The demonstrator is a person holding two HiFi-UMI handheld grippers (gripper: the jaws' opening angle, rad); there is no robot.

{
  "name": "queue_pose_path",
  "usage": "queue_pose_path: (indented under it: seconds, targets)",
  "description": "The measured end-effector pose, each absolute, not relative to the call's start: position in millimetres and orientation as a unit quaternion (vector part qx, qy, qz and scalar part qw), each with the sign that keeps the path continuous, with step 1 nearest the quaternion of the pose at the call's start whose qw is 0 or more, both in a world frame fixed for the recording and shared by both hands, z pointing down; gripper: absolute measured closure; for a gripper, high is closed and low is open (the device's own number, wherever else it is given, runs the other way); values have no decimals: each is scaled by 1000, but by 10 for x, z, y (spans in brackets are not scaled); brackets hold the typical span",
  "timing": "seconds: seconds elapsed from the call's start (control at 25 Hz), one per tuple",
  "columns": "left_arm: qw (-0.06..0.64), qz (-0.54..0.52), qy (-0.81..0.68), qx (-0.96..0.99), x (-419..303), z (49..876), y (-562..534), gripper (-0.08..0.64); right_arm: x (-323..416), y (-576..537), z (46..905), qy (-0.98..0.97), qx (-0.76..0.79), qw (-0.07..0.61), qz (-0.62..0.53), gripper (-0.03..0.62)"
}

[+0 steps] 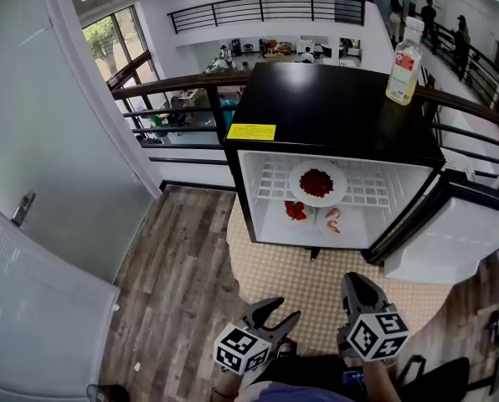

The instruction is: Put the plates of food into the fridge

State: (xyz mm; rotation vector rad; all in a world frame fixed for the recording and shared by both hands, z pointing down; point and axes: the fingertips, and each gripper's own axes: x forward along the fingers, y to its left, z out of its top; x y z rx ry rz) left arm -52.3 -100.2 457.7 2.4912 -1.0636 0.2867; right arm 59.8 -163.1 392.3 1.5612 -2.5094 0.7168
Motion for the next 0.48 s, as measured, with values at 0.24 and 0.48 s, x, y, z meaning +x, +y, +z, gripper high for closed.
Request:
queue_pose_path:
  seconds: [0.24, 0.48]
  targets:
    - [219, 110, -345, 906, -350, 4732, -745, 347, 731, -1126, 4295, -809, 519, 96, 260, 554]
    - [193, 148, -349, 905, -320, 4852, -629, 360, 929, -778, 4536, -799, 518, 120, 281, 557]
